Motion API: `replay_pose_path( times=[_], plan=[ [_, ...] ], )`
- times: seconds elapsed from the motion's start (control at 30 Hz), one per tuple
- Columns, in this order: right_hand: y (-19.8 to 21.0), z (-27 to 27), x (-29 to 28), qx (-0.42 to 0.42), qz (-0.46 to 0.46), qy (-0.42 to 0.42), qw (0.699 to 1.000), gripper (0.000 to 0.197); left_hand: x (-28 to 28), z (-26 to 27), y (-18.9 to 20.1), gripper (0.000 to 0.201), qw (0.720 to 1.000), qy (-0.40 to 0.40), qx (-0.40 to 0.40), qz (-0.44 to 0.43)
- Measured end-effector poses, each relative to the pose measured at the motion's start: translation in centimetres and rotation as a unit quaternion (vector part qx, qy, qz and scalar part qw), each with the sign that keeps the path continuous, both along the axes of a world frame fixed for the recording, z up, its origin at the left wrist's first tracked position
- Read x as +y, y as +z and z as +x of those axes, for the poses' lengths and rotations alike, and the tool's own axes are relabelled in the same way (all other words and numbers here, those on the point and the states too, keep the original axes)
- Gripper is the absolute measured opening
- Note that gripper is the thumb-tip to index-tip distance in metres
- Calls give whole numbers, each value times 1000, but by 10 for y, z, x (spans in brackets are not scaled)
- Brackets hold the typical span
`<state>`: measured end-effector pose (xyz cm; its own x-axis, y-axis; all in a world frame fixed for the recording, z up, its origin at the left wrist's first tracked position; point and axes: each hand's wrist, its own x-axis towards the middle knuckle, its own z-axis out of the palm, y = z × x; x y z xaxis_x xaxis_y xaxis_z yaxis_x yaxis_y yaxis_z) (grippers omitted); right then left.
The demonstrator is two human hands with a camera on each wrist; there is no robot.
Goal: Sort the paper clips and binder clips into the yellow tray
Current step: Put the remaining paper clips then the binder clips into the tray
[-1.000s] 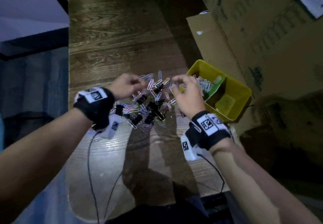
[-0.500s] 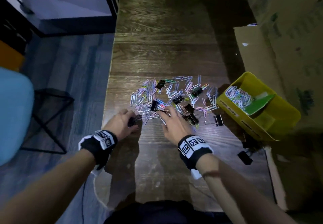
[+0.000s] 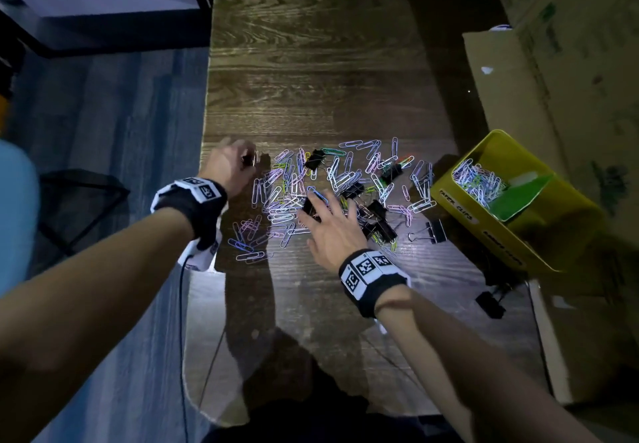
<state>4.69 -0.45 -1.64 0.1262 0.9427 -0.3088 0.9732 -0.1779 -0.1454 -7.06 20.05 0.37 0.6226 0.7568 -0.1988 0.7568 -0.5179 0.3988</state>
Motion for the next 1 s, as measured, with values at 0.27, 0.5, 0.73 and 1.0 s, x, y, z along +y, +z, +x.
replay_pose_path(
  times=[0.27,0.5,0.73,1.0],
  plan=[
    [-3,14,-17,-26,39,-100,994,51,-47,1,-25,46,971,-214,35,97],
    [3,30,-21,-42,-2,-135,990,56,-94,-35,-56,67,967,-226,113,9],
    [7,3,-8,28,52,-25,998,66,-123,-71,-53,60,991,-128,2,-26],
    [-2,-17,31,84,-66,11,994,65,-74,-42,-44,59,993,-57,63,-83]
  ],
)
